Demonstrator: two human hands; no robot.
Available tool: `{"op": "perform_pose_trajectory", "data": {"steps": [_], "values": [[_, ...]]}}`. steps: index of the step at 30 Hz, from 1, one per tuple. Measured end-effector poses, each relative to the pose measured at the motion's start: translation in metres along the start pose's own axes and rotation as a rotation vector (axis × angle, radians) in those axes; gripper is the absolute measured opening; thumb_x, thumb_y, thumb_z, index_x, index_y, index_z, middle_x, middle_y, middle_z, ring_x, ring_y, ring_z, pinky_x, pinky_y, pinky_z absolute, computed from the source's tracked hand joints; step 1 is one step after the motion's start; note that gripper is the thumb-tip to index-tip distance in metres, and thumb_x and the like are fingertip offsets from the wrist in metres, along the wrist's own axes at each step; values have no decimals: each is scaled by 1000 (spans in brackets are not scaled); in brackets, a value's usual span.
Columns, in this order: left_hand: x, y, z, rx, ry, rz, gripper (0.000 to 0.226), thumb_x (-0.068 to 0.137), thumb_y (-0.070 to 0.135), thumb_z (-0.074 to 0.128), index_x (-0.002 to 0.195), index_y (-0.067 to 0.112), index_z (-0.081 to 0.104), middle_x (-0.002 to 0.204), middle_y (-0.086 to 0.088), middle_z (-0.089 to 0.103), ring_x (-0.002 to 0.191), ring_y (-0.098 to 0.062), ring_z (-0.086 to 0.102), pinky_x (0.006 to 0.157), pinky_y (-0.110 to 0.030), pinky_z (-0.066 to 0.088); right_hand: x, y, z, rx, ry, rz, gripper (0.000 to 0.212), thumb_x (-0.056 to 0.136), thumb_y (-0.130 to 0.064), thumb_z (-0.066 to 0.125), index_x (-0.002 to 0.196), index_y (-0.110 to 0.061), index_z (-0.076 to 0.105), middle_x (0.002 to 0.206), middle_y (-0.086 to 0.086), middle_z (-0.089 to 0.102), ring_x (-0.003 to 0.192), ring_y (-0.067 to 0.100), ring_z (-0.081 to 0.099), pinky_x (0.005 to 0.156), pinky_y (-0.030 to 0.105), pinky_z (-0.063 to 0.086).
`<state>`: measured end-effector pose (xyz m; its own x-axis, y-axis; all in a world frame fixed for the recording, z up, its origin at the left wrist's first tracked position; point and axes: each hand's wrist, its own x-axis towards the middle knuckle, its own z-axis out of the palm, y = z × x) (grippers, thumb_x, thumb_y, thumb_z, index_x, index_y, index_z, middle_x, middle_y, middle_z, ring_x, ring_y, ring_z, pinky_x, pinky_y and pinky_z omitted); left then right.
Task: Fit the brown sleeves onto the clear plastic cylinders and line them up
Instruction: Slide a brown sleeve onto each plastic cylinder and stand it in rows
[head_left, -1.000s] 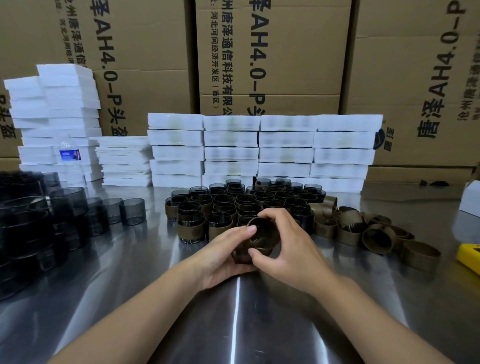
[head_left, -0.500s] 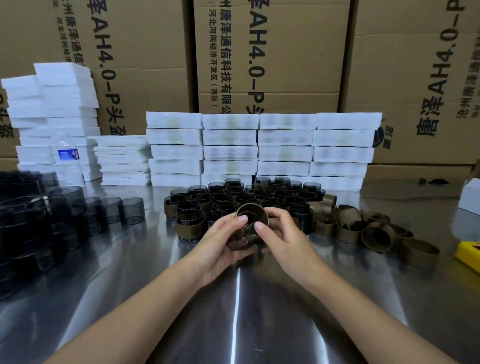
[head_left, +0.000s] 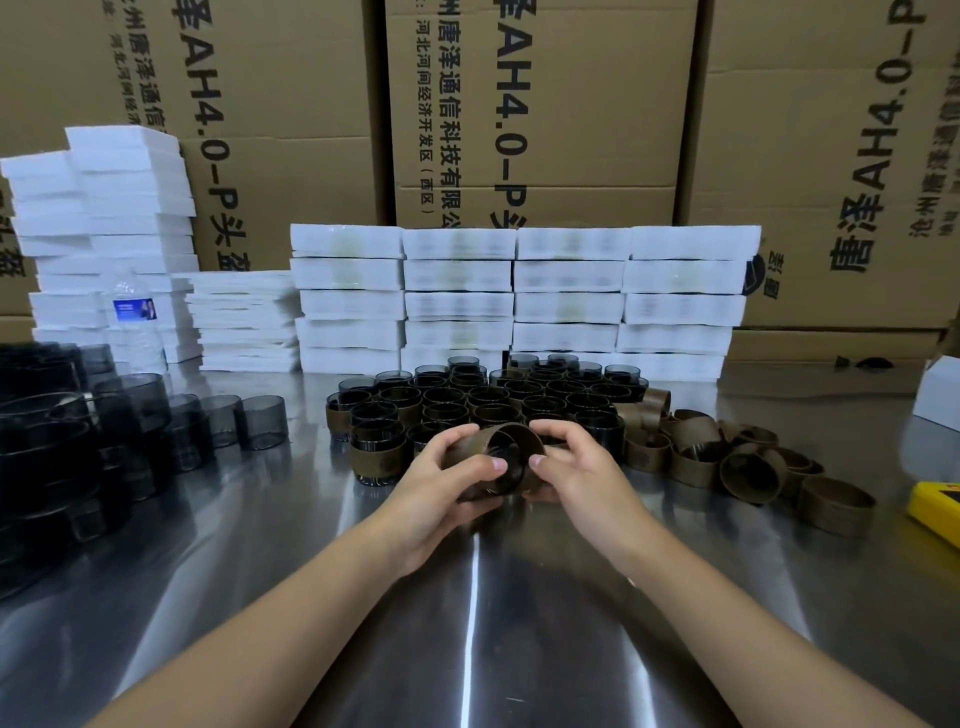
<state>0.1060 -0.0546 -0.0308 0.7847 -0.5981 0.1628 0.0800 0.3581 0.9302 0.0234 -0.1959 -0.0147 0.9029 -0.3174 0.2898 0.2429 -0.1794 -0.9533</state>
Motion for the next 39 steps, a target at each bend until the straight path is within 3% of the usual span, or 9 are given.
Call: {"op": "perform_pose_trajectory", "data": {"steps": [5,13,17,19,22,26,31,36,39], "values": [[-1,-1,0,29,-37,2,73,50,19,83,119,14,60,115,-9,65,98,-18,70,77,-33,56,0,-2,-3,-10,15,-10,27,94,2,48,106,-21,54,106,4,70,89,18,68,79,31,54],[-3,4,0,60,-51,6,55,53,17,79,107,22,72,107,-8,69,92,-18,70,74,-38,57,-1,-4,-3,-26,34,-15,22,92,1,53,98,-20,54,106,3,70,88,20,66,81,37,53],[-4,5,1,30,-52,-12,51,64,11,74,115,18,68,113,-11,68,94,-22,70,73,-40,57,-1,-3,-5,21,42,-16,24,91,-1,57,101,-23,53,94,-5,71,82,14,67,74,29,55],[-4,7,1,-13,-86,-39,51,69,14,71,119,15,65,118,-14,67,99,-26,68,76,-40,57,0,-3,-7,42,57,-12,23,89,-9,62,106,-22,55,86,-6,72,83,12,67,77,30,56],[-6,9,3,-59,-162,-55,47,68,21,74,115,13,68,118,-17,66,102,-28,66,82,-42,57,0,-3,-8,62,45,26,18,90,-29,60,106,-22,61,95,-1,71,89,12,67,76,33,57],[-6,9,4,-148,-174,-79,44,61,25,76,103,10,72,111,-17,69,100,-30,68,82,-43,58,-2,-5,-3,64,-25,159,40,89,-54,50,106,-21,66,99,0,72,81,12,66,65,26,50],[-8,11,5,-155,-166,-155,51,61,30,78,107,9,71,119,-22,66,106,-36,66,79,-41,58,-7,-7,-1,146,-129,227,44,88,-57,48,108,-23,67,83,-3,72,69,9,66,55,21,50],[-10,14,9,-158,-168,-201,72,66,49,74,124,10,58,121,-19,66,108,-35,66,76,-39,59,-6,-5,0,85,-111,161,50,89,-60,43,110,-20,64,95,10,70,74,15,64,63,25,51],[-10,15,9,-152,-194,-191,63,78,51,66,125,10,58,124,-17,65,111,-33,64,74,-34,59,-5,-3,1,75,-87,146,46,91,-60,40,108,-25,64,98,11,71,77,16,64,65,27,50]]}}
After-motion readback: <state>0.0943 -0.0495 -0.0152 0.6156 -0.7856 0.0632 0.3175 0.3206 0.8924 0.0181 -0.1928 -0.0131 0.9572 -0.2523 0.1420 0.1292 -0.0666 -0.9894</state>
